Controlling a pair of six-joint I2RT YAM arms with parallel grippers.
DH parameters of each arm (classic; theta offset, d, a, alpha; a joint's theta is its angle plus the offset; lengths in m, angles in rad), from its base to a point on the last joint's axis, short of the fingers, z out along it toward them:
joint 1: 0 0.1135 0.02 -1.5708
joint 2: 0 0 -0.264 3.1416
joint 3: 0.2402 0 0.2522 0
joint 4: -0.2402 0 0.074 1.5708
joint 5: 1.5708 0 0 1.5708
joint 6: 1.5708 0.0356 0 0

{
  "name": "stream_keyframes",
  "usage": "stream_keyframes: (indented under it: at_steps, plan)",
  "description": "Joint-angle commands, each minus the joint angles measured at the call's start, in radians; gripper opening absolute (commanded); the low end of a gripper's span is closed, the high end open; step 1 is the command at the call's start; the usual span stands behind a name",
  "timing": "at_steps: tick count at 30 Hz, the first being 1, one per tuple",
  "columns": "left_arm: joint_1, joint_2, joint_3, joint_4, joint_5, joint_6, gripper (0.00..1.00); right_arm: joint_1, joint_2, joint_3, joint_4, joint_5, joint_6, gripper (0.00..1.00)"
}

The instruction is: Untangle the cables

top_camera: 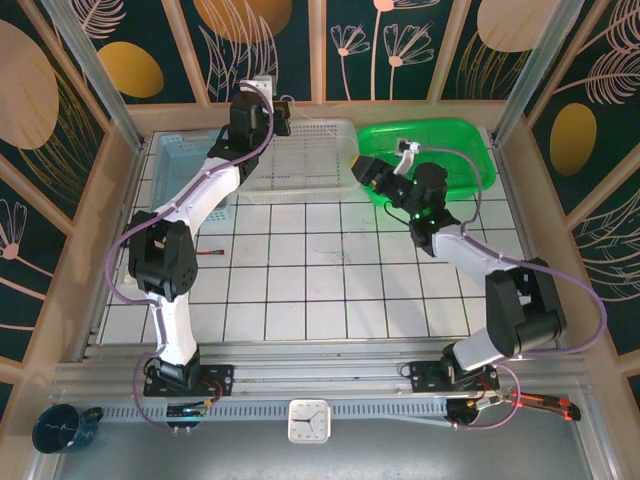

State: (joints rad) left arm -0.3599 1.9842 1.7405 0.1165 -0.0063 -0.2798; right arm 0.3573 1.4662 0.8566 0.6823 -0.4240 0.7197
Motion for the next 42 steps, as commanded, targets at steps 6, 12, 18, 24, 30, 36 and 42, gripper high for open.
stream_keyframes:
  at_steps: [6, 12, 18, 24, 30, 36, 42]
  plan:
    - [0.047, 0.099, 0.12, -0.112, -0.054, 0.042, 0.0, 0.005, -0.174, -0.126, -0.126, 0.023, -0.07, 0.72]
    - [0.076, 0.164, 0.182, -0.164, -0.077, 0.057, 0.0, -0.014, -0.311, -0.187, -0.24, 0.066, -0.115, 0.73]
    - [0.093, 0.209, 0.205, -0.192, -0.093, 0.068, 0.0, -0.044, -0.402, -0.208, -0.311, 0.068, -0.139, 0.73]
    - [0.109, 0.226, 0.2, -0.207, -0.104, 0.069, 0.0, -0.059, -0.449, -0.208, -0.341, 0.066, -0.145, 0.73]
    - [0.14, 0.242, 0.202, -0.216, -0.112, 0.064, 0.0, -0.09, -0.504, -0.18, -0.386, 0.047, -0.15, 0.73]
    - [0.158, 0.258, 0.202, -0.222, -0.1, 0.059, 0.0, -0.101, -0.562, -0.144, -0.442, 0.05, -0.16, 0.73]
    - [0.159, 0.243, 0.19, -0.21, -0.031, 0.055, 0.0, -0.103, -0.579, -0.143, -0.464, 0.057, -0.164, 0.73]
